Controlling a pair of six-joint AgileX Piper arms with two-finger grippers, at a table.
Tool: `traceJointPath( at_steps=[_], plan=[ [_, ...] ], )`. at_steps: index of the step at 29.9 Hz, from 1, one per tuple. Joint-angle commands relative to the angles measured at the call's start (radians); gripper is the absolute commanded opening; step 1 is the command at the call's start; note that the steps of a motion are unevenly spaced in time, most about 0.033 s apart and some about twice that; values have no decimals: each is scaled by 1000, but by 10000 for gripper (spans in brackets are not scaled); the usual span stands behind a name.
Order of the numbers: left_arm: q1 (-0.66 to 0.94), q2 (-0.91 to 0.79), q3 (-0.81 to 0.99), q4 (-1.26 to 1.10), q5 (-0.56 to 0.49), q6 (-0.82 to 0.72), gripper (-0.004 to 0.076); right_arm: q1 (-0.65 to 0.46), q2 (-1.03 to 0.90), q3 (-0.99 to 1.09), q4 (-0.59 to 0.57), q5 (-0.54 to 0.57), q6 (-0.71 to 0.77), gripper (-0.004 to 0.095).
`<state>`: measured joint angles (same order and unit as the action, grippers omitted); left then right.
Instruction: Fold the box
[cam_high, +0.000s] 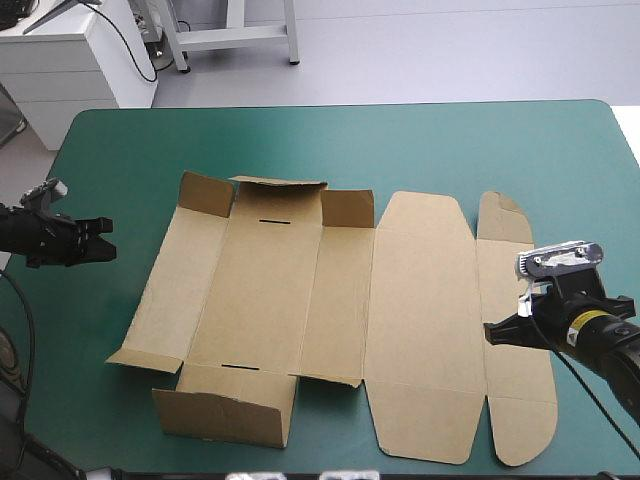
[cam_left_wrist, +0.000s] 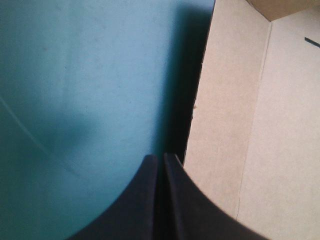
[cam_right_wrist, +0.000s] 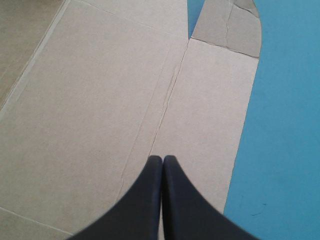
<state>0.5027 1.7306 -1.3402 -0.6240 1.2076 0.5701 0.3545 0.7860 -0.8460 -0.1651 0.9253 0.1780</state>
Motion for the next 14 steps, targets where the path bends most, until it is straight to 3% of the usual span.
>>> traceJointPath(
  at_steps=[1,2,6,8,11,14],
  plan=[
    [0,-29,-32,-54,88,-15,85,-4,-7,-26,-24,-48,-9,-21],
    [0,-29,-32,-54,88,-27,124,-4,-7,-26,-24,-48,-9,-21],
    [-10,-29,-32,-47,88,-70,403,-4,-7,-26,-24,-48,-14,-21],
    [-25,-29,-32,-13,88,-117,491,-4,-7,-26,-24,-48,-19,-21],
    [-64,-29,-28,77,88,-179,506,-4,-7,-26,-24,-48,-30,-21],
    [-110,-29,8,88,88,-189,473,-4,-7,-26,-24,-48,-35,-21]
  ],
)
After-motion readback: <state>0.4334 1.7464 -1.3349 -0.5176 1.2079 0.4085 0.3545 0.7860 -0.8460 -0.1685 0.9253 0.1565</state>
